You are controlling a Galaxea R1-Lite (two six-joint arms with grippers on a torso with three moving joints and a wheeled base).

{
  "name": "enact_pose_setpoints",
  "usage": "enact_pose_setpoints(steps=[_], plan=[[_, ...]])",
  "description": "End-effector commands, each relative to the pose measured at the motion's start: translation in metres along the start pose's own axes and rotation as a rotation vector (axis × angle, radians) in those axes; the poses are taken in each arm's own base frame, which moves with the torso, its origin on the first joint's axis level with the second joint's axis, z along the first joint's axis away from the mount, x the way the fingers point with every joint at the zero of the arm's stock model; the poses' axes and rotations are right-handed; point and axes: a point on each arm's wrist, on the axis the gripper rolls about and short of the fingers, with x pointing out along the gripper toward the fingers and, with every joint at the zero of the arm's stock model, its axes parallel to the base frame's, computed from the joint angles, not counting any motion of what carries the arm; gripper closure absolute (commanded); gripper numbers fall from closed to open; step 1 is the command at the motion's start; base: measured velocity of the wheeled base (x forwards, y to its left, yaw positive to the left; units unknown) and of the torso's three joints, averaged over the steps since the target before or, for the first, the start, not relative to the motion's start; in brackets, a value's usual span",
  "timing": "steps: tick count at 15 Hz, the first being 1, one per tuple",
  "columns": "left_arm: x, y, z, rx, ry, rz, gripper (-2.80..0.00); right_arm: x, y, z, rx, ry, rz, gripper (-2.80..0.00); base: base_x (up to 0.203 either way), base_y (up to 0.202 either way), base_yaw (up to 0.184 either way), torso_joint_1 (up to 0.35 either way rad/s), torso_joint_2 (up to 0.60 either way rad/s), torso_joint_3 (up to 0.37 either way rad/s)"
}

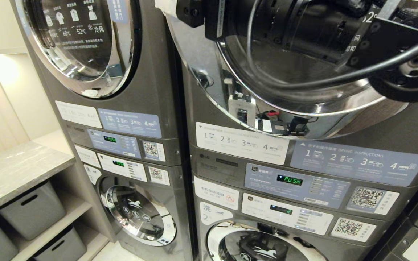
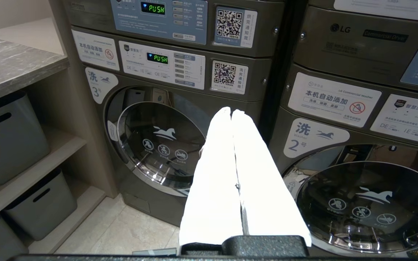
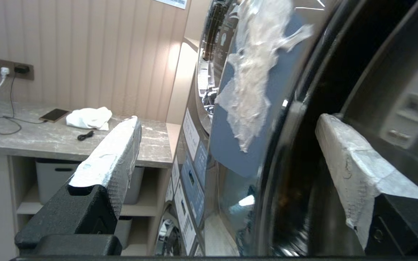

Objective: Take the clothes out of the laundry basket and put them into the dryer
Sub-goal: Open the dryer

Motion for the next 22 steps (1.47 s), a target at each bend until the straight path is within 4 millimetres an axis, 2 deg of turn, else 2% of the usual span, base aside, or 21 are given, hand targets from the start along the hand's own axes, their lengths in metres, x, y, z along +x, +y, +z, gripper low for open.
enact_pose_setpoints(steps=[1, 3, 5, 15, 18, 22], plan=[[0.0, 0.0, 0.0, 0.0, 0.001, 0.001, 0.0, -0.015, 0.0, 0.023, -0.006, -0.038, 0.014, -2.8, 0.0, 0.0, 0.0, 0.0, 0.0, 0.0], [0.0, 0.0, 0.0, 0.0, 0.001, 0.001, 0.0, -0.022, 0.001, 0.03, 0.001, -0.027, 0.044, -2.8, 0.0, 0.0, 0.0, 0.0, 0.0, 0.0], [0.0, 0.0, 0.0, 0.001, -0.002, 0.001, 0.0, -0.023, 0.002, 0.028, 0.011, -0.007, 0.075, -2.8, 0.0, 0.0, 0.0, 0.0, 0.0, 0.0], [0.0, 0.0, 0.0, 0.001, 0.0, 0.001, 0.0, -0.006, 0.003, 0.001, 0.017, 0.051, 0.054, -2.8, 0.0, 0.0, 0.0, 0.0, 0.0, 0.0], [0.0, 0.0, 0.0, 0.001, 0.0, 0.001, 0.0, -0.008, 0.005, 0.004, 0.024, 0.04, 0.106, -2.8, 0.0, 0.0, 0.0, 0.0, 0.0, 0.0], [0.0, 0.0, 0.0, 0.001, 0.0, 0.001, 0.0, -0.023, 0.007, 0.014, 0.032, 0.029, 0.179, -2.8, 0.0, 0.0, 0.0, 0.0, 0.0, 0.0]])
